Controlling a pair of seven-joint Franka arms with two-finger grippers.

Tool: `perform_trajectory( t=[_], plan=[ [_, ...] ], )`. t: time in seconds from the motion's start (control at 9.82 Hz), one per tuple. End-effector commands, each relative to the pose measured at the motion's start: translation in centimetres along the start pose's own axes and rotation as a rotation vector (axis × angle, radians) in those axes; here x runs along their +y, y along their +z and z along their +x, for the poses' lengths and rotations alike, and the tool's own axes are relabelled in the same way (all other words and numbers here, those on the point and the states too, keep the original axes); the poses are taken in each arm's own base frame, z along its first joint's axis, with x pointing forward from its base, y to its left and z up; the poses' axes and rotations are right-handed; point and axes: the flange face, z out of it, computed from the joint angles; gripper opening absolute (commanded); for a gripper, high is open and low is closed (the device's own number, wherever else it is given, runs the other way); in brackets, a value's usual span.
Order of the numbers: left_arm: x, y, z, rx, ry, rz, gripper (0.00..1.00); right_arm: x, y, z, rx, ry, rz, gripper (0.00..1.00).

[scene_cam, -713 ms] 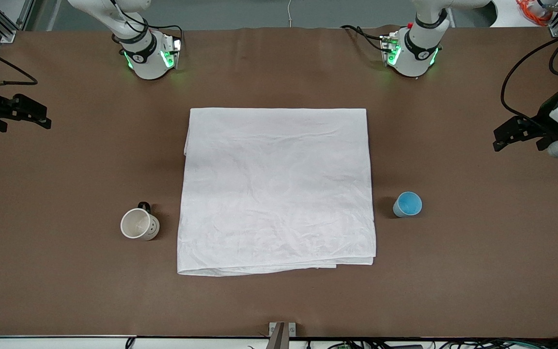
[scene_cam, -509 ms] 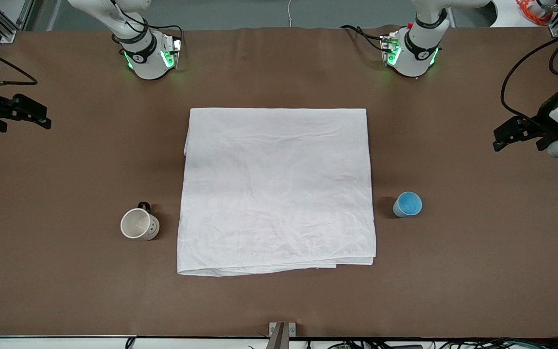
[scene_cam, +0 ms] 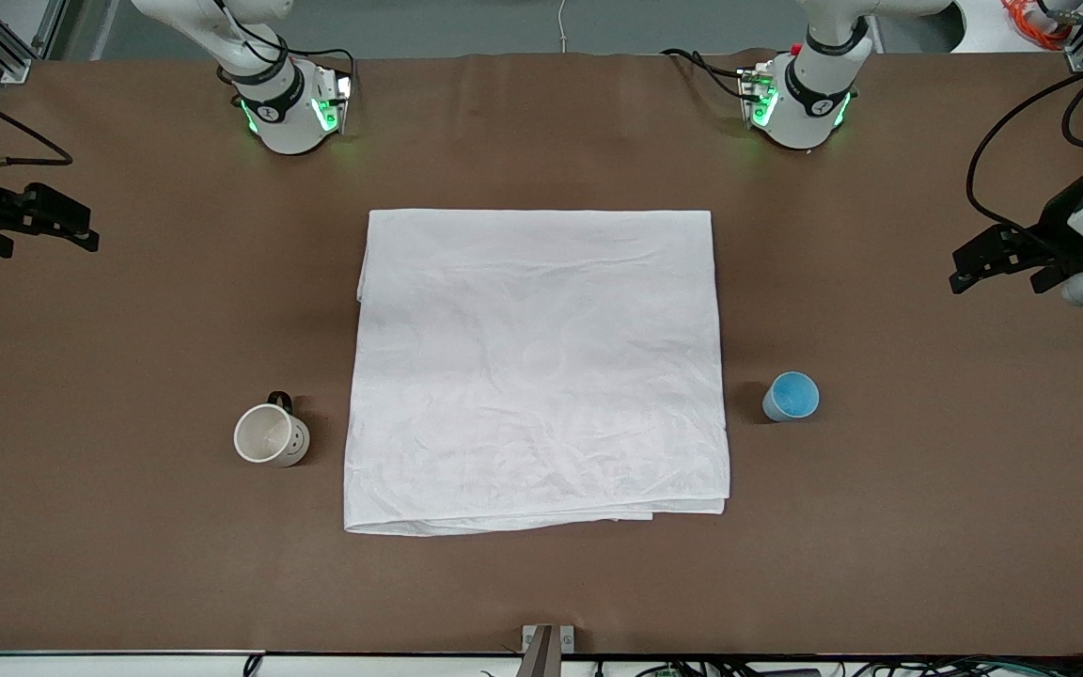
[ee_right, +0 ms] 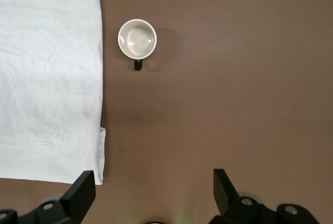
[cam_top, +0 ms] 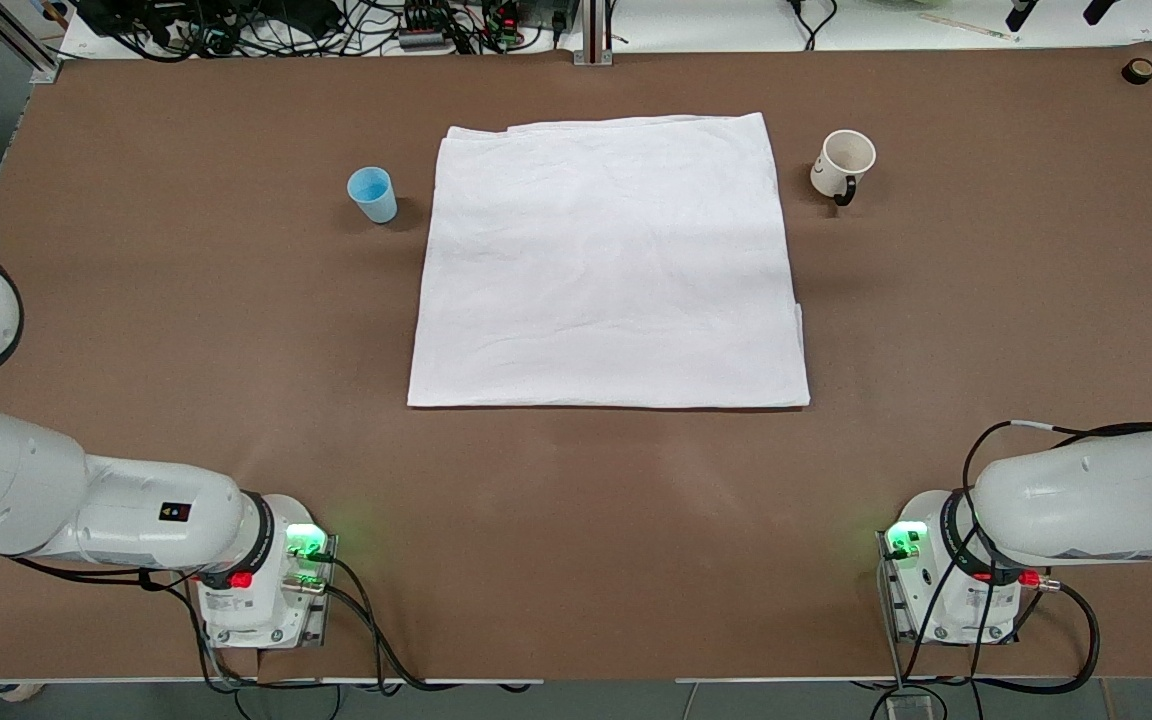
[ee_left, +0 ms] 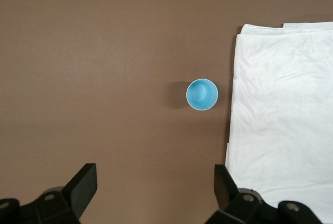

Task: Place blue cup into white mug on cloth
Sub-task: 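Reach the right gripper to the white mug while the left gripper reaches the blue cup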

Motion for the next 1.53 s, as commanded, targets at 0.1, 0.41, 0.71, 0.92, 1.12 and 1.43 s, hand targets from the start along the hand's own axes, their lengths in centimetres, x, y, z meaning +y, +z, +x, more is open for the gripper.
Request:
perform_trajectory(
  t=[0.1, 0.41, 0.71, 0.92, 1.12, 1.43],
  plan=[
    [0.2, 2.5, 1.1, -0.055, 0.012, -0.011, 0.99, -4.4, 9.4, 5.1, -0.005, -0.077, -0.003, 1.00],
    [1.0, 6.2, 2.5, -0.114, 0.026, -0.013, 0.99, -2.9, 22.1, 6.7, 0.059, -0.045, 0.004, 1.00],
    [5.0, 11.5, 6.0, -0.132, 0.063, -0.005, 0.99, -3.9, 32.0, 9.5, 0.074, -0.051, 0.014, 1.00],
    [8.3, 15.9, 6.0, -0.141, 0.087, 0.001, 0.99, -4.9, 37.4, 9.0, 0.045, -0.064, 0.016, 1.00],
    [11.0, 20.3, 6.0, -0.170, 0.111, 0.013, 0.99, -5.1, 38.1, 9.0, 0.051, -0.056, 0.027, 1.00],
    [12.2, 26.4, 5.9, -0.153, 0.127, 0.018, 0.99, -6.9, 38.6, 9.9, 0.134, -0.045, 0.061, 1.00]
  ],
)
